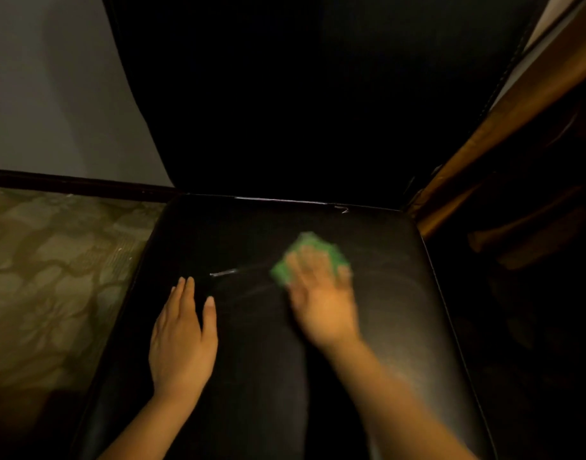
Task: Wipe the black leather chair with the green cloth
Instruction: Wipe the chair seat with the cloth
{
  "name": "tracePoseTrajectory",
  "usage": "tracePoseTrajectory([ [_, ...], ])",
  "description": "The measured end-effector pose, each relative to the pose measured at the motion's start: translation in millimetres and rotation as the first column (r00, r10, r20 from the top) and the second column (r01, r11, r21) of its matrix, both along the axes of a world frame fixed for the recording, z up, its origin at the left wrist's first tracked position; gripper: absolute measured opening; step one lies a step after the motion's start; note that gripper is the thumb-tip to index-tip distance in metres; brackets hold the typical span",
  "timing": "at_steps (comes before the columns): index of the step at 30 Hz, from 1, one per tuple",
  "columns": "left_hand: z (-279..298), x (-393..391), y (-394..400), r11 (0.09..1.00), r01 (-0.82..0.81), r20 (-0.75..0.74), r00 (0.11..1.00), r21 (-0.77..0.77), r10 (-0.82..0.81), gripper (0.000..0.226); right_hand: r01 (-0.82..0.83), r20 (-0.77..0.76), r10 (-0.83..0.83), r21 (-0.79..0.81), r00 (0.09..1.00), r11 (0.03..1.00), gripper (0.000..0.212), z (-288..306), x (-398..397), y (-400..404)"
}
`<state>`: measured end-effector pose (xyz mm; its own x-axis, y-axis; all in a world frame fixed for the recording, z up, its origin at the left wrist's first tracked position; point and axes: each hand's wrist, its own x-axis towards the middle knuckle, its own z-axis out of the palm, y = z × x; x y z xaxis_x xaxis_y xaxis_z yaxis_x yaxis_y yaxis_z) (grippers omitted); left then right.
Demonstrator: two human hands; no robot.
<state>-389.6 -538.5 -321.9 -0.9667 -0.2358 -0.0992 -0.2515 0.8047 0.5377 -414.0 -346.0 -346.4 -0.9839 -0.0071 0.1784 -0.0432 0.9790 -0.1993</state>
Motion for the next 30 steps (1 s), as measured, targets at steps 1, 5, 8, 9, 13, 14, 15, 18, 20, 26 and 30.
tracePoseTrajectory([
  [1, 2, 0, 1, 1.0, -0.019, 0.004, 1.0, 0.008, 0.019, 0.054, 0.191, 0.082, -0.188, -0.035, 0.979, 0.981, 0.047, 1, -5, 36],
  [5, 7, 1, -3, 0.994, -0.067, -0.026, 0.997, 0.082, 0.07, 0.054, 0.439, 0.309, -0.388, -0.111, 0.868, 0.892, 0.047, 13, -26, 52],
  [8, 7, -6, -5, 0.969, -0.122, -0.028, 0.991, 0.214, 0.131, 0.054, 0.085, 0.06, -0.08, -0.096, 0.995, 0.992, 0.05, 1, -22, -57],
  [9, 6, -8, -6, 0.962, -0.132, -0.041, 0.988, 0.24, 0.146, 0.053, -0.044, 0.053, 0.049, -0.084, 0.997, 0.996, 0.049, 3, -13, -93],
  [13, 3, -11, -11, 0.958, -0.154, -0.076, 0.981, 0.243, 0.177, 0.058, -0.438, 0.155, 0.453, -0.124, 0.878, 0.89, 0.05, 14, 9, -110],
  [14, 4, -12, -11, 0.956, -0.159, -0.083, 0.979, 0.246, 0.184, 0.054, -0.412, 0.083, 0.416, -0.065, 0.906, 0.909, 0.048, 9, 10, -90],
  [15, 6, -13, -11, 0.953, -0.169, -0.082, 0.977, 0.252, 0.195, 0.05, -0.307, 0.053, 0.309, -0.029, 0.95, 0.951, 0.046, 6, 8, -65],
  [18, 16, -14, -11, 0.928, -0.209, -0.077, 0.967, 0.31, 0.244, 0.049, 0.114, 0.197, -0.097, -0.082, 0.976, 0.99, 0.047, 11, -27, -6],
  [20, 20, -15, -16, 0.899, -0.195, -0.078, 0.967, 0.393, 0.244, 0.048, 0.138, 0.304, -0.089, -0.145, 0.949, 0.98, 0.048, 14, -50, -27],
  [26, 23, -14, -36, 0.886, -0.272, -0.076, 0.944, 0.377, 0.322, 0.042, -0.443, 0.299, 0.489, -0.209, 0.82, 0.872, 0.051, 20, -34, -172],
  [30, 30, -13, -40, 0.937, -0.166, -0.029, 0.983, 0.307, 0.184, 0.045, -0.23, 0.173, 0.286, -0.284, 0.942, 0.931, 0.051, 17, -43, -92],
])
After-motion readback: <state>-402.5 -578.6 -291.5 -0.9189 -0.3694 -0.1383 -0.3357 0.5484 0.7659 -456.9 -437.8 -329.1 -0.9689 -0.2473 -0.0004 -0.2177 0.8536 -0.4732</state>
